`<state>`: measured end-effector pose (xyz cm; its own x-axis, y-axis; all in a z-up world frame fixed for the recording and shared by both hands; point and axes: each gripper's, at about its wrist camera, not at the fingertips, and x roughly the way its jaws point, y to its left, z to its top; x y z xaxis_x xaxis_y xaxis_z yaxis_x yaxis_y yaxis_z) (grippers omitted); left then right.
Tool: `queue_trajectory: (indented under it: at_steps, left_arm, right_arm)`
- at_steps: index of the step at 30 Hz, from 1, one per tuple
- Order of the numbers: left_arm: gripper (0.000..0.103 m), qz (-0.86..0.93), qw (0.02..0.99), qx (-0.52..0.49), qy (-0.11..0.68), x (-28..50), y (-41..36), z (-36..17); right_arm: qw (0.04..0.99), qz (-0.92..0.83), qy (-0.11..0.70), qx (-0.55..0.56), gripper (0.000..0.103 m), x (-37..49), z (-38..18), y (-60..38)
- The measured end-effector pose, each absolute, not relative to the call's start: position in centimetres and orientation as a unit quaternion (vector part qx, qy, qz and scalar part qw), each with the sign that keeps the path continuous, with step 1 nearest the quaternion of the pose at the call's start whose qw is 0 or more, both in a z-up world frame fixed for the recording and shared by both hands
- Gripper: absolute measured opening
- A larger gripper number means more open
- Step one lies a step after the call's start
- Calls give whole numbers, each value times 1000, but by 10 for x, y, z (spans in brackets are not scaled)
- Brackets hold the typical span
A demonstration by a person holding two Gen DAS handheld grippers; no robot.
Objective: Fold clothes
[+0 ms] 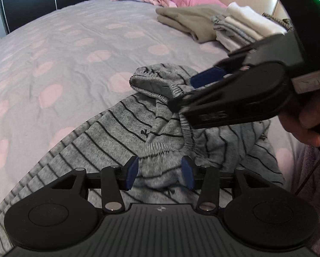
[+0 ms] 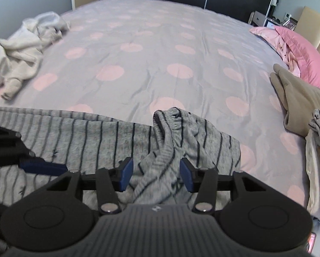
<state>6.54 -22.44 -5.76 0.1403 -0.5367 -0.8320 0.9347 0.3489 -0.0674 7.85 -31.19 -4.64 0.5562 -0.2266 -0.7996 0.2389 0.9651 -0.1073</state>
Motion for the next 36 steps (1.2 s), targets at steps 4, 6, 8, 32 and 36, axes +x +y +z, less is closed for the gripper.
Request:
queue_trajectory:
  at_steps: [4,6,8,32,36]
  left_arm:
    - [42,-511,703,257,424,73,-236,-72]
    - [42,-509,696,263,432,76,-240,-78]
    - [42,-510,691,266,438,78,-242,-83]
    - [46,-603,660,281,350,25,-223,-50]
    - [47,-605,665,284,334,19,-231,-45]
  right_arm:
    - [855,-167,490,-15,50,102,-66,-314]
    - [847,-173,503,-9,32,102,-73,-321]
    - [843,-166,512,14,24,97,-77,-329]
    - [833,-86,535,115,15,-26,-66,-337]
    - [837,-93,529,101,20,-25,-68,-333]
